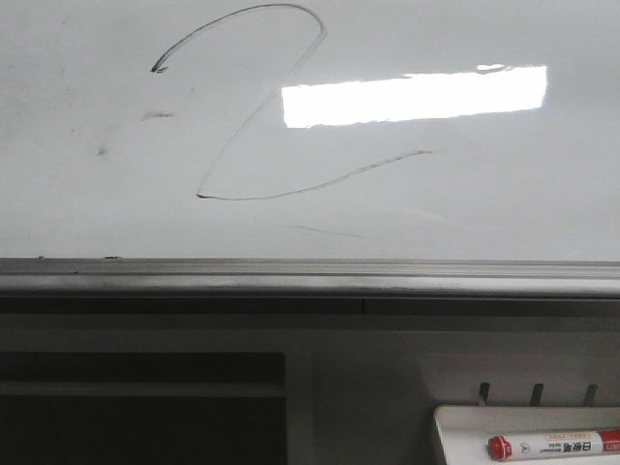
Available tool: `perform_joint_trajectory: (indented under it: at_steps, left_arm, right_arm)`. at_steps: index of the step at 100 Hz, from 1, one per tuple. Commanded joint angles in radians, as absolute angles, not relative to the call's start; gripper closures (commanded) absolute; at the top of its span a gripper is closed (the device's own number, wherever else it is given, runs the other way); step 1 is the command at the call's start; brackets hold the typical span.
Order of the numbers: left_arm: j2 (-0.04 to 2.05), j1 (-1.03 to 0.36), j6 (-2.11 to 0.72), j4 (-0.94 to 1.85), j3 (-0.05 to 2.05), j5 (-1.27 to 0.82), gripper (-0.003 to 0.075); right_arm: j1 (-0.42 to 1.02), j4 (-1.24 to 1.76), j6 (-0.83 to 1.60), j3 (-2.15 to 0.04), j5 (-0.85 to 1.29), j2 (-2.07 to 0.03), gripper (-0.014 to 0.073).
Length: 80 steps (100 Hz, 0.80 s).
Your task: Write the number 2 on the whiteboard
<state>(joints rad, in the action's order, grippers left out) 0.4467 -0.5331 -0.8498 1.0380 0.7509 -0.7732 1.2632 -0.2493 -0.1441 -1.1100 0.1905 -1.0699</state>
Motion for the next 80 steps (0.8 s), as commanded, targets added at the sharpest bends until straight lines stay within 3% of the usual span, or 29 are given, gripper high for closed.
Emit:
perform_joint_trajectory:
  at_steps: [1, 39, 49, 68, 80]
  left_arm:
    - [0.473, -0.54, -0.89, 1.153, 0.784, -0.771, 0.0334]
    - [0.477, -0.54, -0.89, 1.193, 0.784, -0.786, 0.0366]
    - [0.479, -0.54, -0.89, 1.193, 0.784, -0.786, 0.0457]
    - [0.482, -0.54, -0.89, 1.188, 0.784, -0.752, 0.0718]
    - [0.482, -0.54, -0.89, 1.177, 0.784, -0.743, 0.0741]
  right_arm:
    - [1.285, -0.28, -0.149, -1.138, 0.076, -1.078, 0.0657]
    - [1.287, -0.278, -0.149, -1.14, -0.008, -1.092, 0.0657]
    - [1.306, -0.278, -0.149, -1.14, -0.008, -1.093, 0.0657]
    - [1.342, -0.278, -0.149, -1.14, -0.008, -1.093, 0.0657]
    - [1.345, -0.278, -0.149, -1.14, -0.008, -1.093, 0.0657]
